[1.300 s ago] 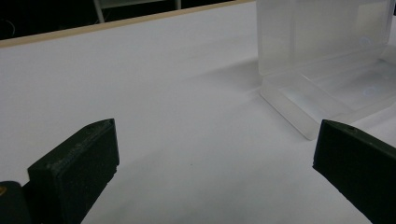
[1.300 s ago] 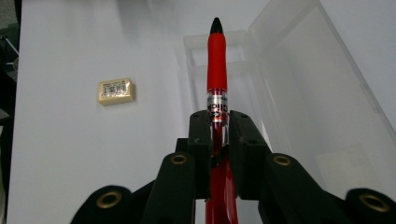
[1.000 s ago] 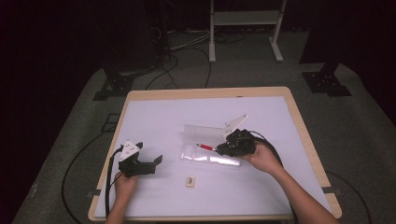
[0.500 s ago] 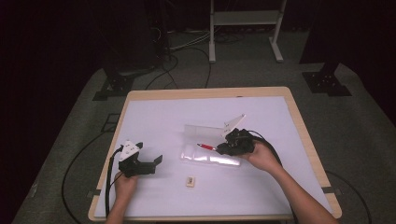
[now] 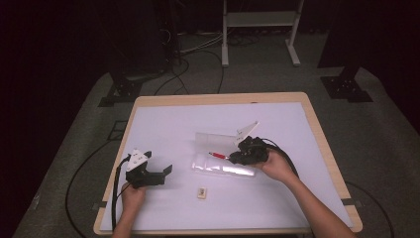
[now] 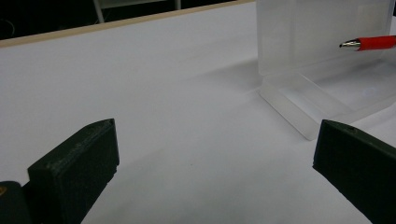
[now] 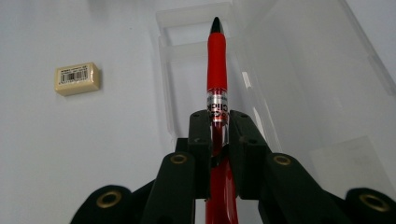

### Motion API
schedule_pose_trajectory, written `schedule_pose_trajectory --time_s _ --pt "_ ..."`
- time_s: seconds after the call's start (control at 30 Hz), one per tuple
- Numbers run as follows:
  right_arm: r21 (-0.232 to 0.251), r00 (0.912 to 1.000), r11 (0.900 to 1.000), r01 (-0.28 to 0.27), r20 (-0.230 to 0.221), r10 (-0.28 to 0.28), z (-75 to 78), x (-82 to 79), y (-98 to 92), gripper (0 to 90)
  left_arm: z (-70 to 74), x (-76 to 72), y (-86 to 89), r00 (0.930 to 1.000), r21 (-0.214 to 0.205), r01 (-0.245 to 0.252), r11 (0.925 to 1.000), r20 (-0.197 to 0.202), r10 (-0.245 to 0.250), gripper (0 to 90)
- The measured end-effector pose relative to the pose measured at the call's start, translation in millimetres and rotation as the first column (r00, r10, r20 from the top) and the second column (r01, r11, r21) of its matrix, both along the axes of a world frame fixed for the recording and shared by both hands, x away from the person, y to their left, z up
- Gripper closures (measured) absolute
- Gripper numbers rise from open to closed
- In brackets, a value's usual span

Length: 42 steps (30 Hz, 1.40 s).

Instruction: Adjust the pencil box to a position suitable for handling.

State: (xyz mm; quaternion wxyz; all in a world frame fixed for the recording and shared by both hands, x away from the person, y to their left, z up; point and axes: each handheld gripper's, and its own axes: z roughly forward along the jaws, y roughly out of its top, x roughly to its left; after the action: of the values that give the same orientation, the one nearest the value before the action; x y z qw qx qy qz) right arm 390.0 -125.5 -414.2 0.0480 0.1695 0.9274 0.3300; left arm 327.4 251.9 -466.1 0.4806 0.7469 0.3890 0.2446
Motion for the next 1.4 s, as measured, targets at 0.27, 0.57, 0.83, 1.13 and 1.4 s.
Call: schedule_pose_trajectory --time_s 0.27,0.57,0.83,1.13,1.4 --pt "0.003 1.0 1.0 0.001 -0.005 -0.001 -4.2 2.5 1.9 79.1 0.1 -0.2 -0.1 1.0 0.0 0.0 1.0 -0.002 0.0 0.0" --pt "-0.004 0.9999 0.9999 0.01 -0.013 -0.01 -8.8 6.0 2.2 79.0 0.1 -0.3 -0.1 1.0 -0.002 0.0 1.0 -0.002 0.0 0.0" --pt "-0.017 0.9999 0.9998 0.007 -0.014 -0.007 -13.5 8.0 3.7 79.1 0.1 -0.3 0.0 1.0 -0.001 0.0 1.0 -0.001 0.0 0.0" --pt "-0.023 0.9996 0.9997 0.006 -0.028 -0.007 -19.4 9.9 5.3 79.1 0.2 -0.3 0.3 1.0 0.002 0.001 1.0 -0.002 -0.001 0.0" --pt "-0.035 0.9993 0.9994 0.001 -0.037 -0.003 -23.5 11.0 7.3 79.0 0.1 -0.3 0.2 1.0 0.002 0.001 1.0 -0.002 -0.001 0.0"
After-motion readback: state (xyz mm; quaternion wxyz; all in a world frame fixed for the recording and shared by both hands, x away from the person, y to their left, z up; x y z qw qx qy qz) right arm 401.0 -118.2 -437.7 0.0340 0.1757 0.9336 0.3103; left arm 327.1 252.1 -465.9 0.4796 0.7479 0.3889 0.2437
